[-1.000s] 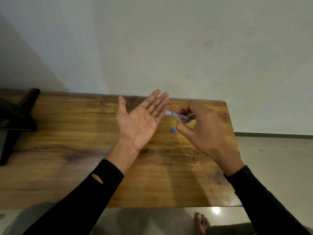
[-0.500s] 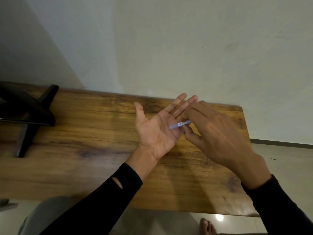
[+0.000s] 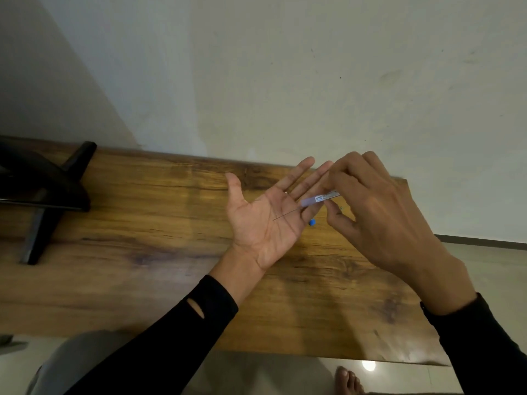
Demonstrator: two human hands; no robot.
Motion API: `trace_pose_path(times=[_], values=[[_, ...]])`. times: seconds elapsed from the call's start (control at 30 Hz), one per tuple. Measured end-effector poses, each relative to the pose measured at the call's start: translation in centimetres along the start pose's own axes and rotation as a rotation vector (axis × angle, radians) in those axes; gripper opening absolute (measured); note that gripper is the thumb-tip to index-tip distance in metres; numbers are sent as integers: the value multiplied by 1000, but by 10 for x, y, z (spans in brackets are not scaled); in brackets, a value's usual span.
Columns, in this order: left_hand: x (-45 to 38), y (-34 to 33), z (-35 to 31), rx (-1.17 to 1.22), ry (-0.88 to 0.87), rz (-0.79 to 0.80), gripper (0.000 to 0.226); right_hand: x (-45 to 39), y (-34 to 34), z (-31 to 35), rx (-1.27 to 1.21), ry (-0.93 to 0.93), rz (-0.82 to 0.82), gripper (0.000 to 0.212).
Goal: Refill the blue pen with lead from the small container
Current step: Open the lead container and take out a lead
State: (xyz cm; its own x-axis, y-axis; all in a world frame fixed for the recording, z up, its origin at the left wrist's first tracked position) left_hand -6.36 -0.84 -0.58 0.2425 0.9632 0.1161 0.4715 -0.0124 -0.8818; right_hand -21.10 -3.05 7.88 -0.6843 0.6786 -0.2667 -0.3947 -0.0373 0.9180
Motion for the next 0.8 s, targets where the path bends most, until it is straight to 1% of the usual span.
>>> trace_pose_path(times=[0.17,0.33,0.5,0.57,0.63,0.73,0.8], values=[[-1,3,3,68,24,18,134,3,10,-12,25,-39,-70,13],[-4,4,1,114,25,32,134,7,18,-27,-48,-101,-153,16],[-5,6,-4,141,18,47,135,14,14,-46,-187,-155,-219,12],[-5,7,-7,146,7,54,135,19,6,-53,-250,-200,-198,13],[-6,7,-10,150,3,56,135,25,-8,-57,-277,-238,-130,15],[-5,4,-11,155,6,67,136,34,-32,-60,-232,-264,2,19],[-5,3,-10,144,11,71,136,40,-45,-61,-170,-252,70,17]])
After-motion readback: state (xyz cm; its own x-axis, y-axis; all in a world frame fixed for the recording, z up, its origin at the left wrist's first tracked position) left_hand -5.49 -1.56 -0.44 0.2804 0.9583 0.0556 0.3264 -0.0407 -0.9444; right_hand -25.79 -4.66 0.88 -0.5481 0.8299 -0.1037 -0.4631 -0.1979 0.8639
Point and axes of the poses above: each hand's wrist, its own x-axis away from the middle knuckle, its own y-axis out of the back of the hand, z = x × y, the point moved 3 cm from there along -x, towards the middle knuckle, and after that the axes turned 10 degrees about -x, right-handed, at the moved point
